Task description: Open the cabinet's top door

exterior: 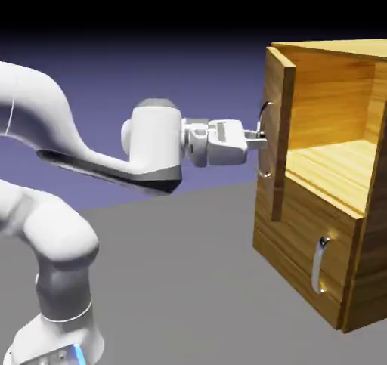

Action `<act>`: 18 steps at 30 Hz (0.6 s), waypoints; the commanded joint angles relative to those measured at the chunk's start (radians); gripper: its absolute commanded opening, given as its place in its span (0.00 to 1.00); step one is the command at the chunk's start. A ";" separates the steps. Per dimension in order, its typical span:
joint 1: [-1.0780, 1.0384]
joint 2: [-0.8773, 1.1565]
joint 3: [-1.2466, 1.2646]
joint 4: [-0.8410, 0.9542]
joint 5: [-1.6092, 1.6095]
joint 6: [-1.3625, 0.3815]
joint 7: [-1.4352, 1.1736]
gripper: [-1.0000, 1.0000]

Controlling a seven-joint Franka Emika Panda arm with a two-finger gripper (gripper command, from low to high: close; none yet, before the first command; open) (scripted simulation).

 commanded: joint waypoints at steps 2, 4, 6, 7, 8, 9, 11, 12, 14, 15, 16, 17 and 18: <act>-0.061 -0.006 0.072 -0.013 0.049 0.009 0.009 0.00; -0.133 0.002 0.138 -0.012 0.069 0.046 0.039 0.00; -0.205 0.001 0.207 -0.014 0.099 0.080 0.061 0.00; -0.237 -0.007 0.243 -0.019 0.125 0.090 0.063 0.00; -0.264 -0.019 0.280 -0.027 0.160 0.093 0.057 0.00; -0.282 -0.035 0.314 -0.038 0.203 0.089 0.043 0.00; -0.296 -0.068 0.367 -0.059 0.290 0.067 0.004 0.00; -0.295 -0.084 0.389 -0.069 0.334 0.050 -0.017 0.00; -0.289 -0.113 0.435 -0.087 0.421 0.011 -0.058 0.00; -0.284 -0.126 0.459 -0.094 0.464 -0.010 -0.077 0.00; -0.278 -0.138 0.483 -0.101 0.508 -0.032 -0.096 0.00; -0.271 -0.150 0.508 -0.106 0.551 -0.056 -0.114 0.00; -0.263 -0.160 0.533 -0.111 0.595 -0.082 -0.131 0.00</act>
